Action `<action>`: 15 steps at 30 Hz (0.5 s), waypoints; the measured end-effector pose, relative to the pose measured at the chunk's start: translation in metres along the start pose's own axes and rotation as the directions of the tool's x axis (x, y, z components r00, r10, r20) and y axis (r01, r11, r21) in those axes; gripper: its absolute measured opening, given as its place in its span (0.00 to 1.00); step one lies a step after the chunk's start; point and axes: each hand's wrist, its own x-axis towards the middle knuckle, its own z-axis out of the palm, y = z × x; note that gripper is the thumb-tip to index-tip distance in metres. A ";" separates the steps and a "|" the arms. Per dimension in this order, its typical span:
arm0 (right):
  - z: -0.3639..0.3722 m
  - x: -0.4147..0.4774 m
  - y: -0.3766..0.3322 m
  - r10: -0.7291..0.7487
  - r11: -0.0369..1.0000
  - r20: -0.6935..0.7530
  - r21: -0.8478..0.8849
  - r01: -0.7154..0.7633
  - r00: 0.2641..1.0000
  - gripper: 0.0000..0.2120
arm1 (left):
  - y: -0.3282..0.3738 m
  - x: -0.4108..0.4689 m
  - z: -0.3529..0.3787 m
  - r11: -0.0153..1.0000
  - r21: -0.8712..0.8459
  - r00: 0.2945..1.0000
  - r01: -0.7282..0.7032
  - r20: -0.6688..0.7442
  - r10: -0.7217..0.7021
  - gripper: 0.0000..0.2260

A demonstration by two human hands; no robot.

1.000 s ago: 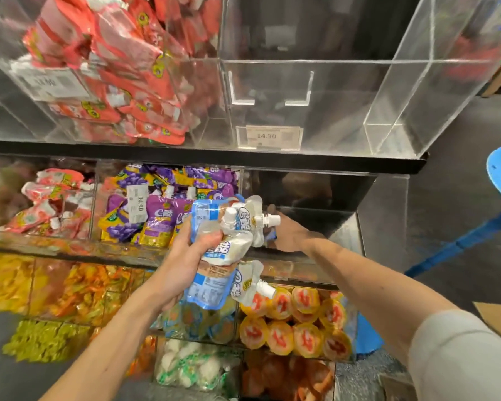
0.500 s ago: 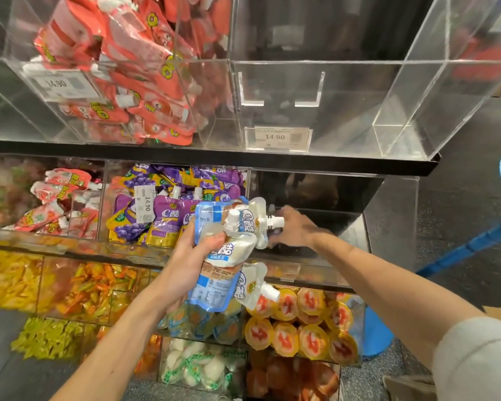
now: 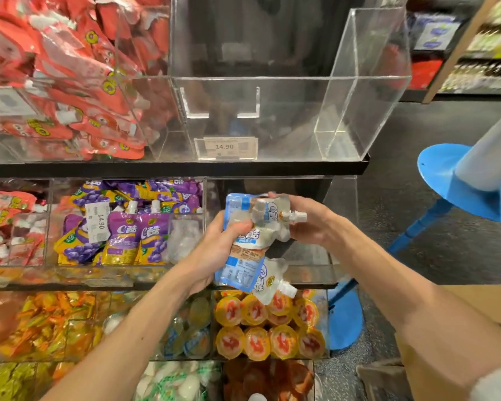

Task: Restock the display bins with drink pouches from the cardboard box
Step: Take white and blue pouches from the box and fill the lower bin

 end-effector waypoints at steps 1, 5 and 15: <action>-0.003 -0.002 0.001 -0.007 1.000 -0.043 0.026 0.008 0.999 0.12 | 0.001 0.005 0.005 1.000 -0.011 1.000 0.022 0.001 -0.022 0.12; -0.011 -0.006 0.013 -0.024 0.987 -0.243 0.150 0.062 0.970 0.08 | 0.005 0.023 0.018 0.989 -0.091 0.993 0.120 -0.005 -0.121 0.11; -0.009 0.010 0.024 -0.053 0.985 -0.421 0.128 0.117 0.905 0.08 | -0.001 0.058 0.032 0.993 -0.085 0.990 0.082 -0.109 -0.091 0.20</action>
